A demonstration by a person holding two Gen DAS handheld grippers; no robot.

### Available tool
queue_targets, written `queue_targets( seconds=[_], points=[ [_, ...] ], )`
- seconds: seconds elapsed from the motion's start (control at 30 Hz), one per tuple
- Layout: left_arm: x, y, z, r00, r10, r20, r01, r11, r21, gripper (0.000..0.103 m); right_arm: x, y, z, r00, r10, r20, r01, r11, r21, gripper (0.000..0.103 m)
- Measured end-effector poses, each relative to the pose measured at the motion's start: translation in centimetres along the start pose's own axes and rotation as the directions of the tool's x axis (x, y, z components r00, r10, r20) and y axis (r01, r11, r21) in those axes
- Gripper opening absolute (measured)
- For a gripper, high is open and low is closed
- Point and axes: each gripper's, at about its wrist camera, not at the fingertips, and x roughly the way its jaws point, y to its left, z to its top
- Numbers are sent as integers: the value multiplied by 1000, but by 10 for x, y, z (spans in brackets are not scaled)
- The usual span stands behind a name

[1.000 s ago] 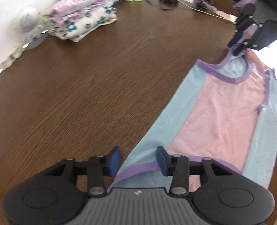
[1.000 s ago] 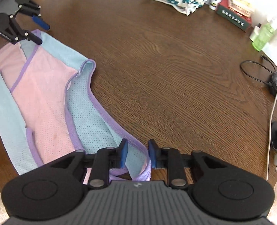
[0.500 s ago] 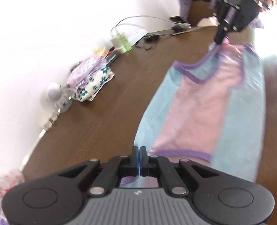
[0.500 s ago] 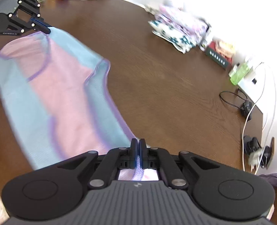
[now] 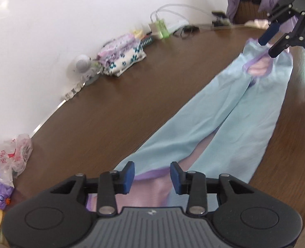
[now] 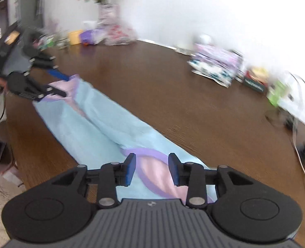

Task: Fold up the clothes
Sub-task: 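Pinch the garment's ends with both grippers and fold it lengthwise again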

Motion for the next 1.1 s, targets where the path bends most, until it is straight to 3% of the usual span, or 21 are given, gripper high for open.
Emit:
queue_targets(
  seconds=[0.1,0.23,0.27,0.3,0.33,0.4,0.5,0.6,0.7,0.73,0.8,0.9,1.0,1.1],
  points=[
    [10,3,-3,997,-75,-6,75,995,63,37,22,28,18,1000,4,-16,-6,991,-132,34],
    [23,0,6,994,-113,-3,113,983,143,33,49,60,38,998,13,-55,-28,958,-285,30],
    [25,-1,8,991,-132,-4,130,977,167,29,53,62,39,996,20,-85,-45,952,-302,28],
    [26,-2,9,989,-147,-13,147,972,182,12,55,63,42,995,25,-100,-56,947,-317,27],
    [26,-2,10,987,-161,-26,163,968,191,1,56,64,45,993,22,-117,-59,943,-329,25],
    [23,-3,10,984,-177,-34,181,960,214,1,54,63,49,991,2,-130,-47,939,-341,3],
    [6,-1,7,982,-188,14,182,966,185,1,44,55,51,993,-19,-118,-23,940,-340,3],
    [0,-11,2,983,-182,8,177,967,184,1,41,57,45,993,-26,-112,-16,934,-356,3],
    [-1,-21,-4,986,-165,-10,165,971,176,12,44,64,36,991,-7,-135,-42,934,-356,9],
    [-4,-17,-6,987,-160,-2,159,977,141,18,43,64,35,992,2,-128,-46,939,-340,13],
    [-13,-7,-10,987,-156,32,154,987,52,29,33,57,34,995,45,-88,-66,964,-259,30],
    [-31,16,-17,974,-179,137,197,972,-126,46,16,39,36,993,114,6,-113,989,-90,34],
    [-26,32,-14,970,-163,178,212,927,-308,46,16,31,37,988,123,94,-129,990,60,41],
    [3,35,-13,988,-132,83,155,891,-427,44,35,32,37,989,77,129,-99,980,173,42]
  ],
)
